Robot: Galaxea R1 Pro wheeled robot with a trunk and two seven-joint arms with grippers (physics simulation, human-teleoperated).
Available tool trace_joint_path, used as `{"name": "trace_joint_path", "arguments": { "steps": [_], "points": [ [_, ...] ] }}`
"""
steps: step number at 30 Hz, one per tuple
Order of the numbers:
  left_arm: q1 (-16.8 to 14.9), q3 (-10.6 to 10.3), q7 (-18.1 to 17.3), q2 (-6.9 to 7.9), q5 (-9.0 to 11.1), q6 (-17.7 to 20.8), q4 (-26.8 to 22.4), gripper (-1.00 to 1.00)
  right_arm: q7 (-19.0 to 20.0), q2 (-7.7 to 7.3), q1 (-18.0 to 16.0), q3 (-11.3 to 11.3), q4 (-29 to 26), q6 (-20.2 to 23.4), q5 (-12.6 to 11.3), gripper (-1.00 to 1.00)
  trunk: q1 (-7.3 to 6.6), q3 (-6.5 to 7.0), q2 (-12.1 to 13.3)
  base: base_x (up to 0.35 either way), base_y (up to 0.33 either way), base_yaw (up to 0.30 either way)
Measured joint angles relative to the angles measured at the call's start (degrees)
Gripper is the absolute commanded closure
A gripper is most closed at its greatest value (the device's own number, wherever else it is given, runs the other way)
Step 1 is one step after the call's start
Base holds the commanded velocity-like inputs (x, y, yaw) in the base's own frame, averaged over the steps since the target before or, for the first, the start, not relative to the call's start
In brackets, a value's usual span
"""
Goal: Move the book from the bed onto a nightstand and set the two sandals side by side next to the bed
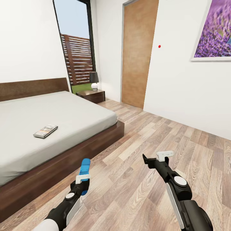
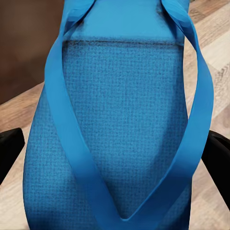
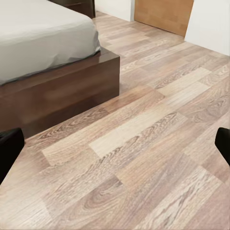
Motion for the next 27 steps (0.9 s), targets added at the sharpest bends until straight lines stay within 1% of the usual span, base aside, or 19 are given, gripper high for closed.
{"name": "trace_joint_path", "arguments": {
  "steps": [4, 14, 21, 27],
  "points": [
    [0.0, 0.0, 0.2, 0.0, 0.0, 0.0, 0.0, 1.0, 0.0, 0.04, 0.0, 0.5, 0.4, 0.0, 0.0, -1.0, -0.88, 0.72, 1.6, 0.0, 0.0, 0.0],
    [0.0, 0.0, 0.6, -0.02, 0.0, 0.0, 0.1, 1.0, 0.0, 0.08, 0.0, 0.7, 0.9, 0.0, -0.1, -1.0, -3.08, 2.51, 5.6, 0.0, 0.0, 0.0],
    [0.0, 0.0, 0.6, -0.21, 0.1, -0.1, 2.9, 1.0, 0.0, 0.09, 0.0, 0.8, 1.2, 0.2, -0.2, -1.0, -4.61, 3.77, 8.4, 0.0, 0.0, 0.0],
    [0.0, 0.0, 0.6, -0.32, 0.1, -0.1, 3.6, 1.0, 0.1, 0.06, 0.0, 2.9, 1.3, 0.7, -0.2, -1.0, -5.93, 4.85, 10.8, 0.0, 0.0, 0.0]
  ]
}}
